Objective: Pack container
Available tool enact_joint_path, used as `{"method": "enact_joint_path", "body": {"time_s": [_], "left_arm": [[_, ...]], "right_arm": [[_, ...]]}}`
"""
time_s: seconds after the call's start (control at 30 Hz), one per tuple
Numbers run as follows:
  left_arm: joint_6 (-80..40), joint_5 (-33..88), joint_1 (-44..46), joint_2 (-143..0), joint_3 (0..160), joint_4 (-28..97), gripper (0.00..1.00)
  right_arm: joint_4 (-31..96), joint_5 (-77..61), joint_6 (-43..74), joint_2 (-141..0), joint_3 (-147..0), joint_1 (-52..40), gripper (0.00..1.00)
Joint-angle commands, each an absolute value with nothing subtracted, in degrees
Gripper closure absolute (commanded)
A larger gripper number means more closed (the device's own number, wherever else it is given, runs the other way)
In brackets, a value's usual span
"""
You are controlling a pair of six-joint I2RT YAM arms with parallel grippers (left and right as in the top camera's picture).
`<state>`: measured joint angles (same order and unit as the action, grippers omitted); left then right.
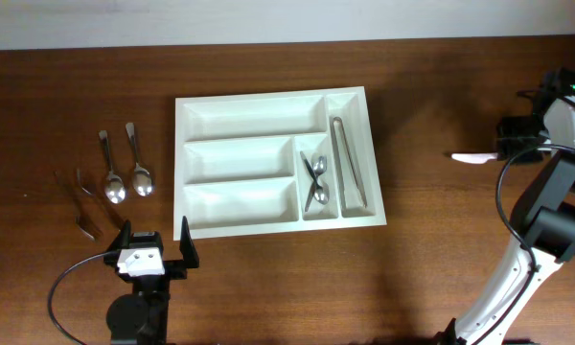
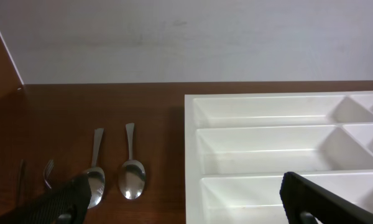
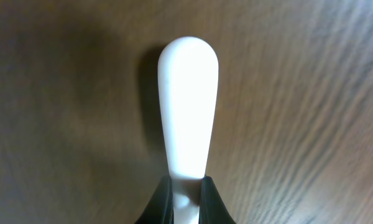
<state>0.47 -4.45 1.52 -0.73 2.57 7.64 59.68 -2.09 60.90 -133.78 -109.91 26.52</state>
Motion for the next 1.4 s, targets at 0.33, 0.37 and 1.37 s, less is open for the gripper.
{"method": "enact_joint_path", "body": {"time_s": [0.33,0.37,1.37], "left_arm": [[1.58,-4.25,1.28,-0.3,2.02,7.51,0.01],[1.58,-4.25,1.28,-0.3,2.02,7.51,0.01],[1.58,-4.25,1.28,-0.3,2.02,7.51,0.01]], "right_arm": [[61.67,-3.09,52.38,-131.7,-115.94,15.57,0.96],[62.04,-3.11,51.94,-131.7,-116.53,14.57,0.96],[71.2,-4.78,28.71,-131.7,-134.58,-18.17,0.96]]}}
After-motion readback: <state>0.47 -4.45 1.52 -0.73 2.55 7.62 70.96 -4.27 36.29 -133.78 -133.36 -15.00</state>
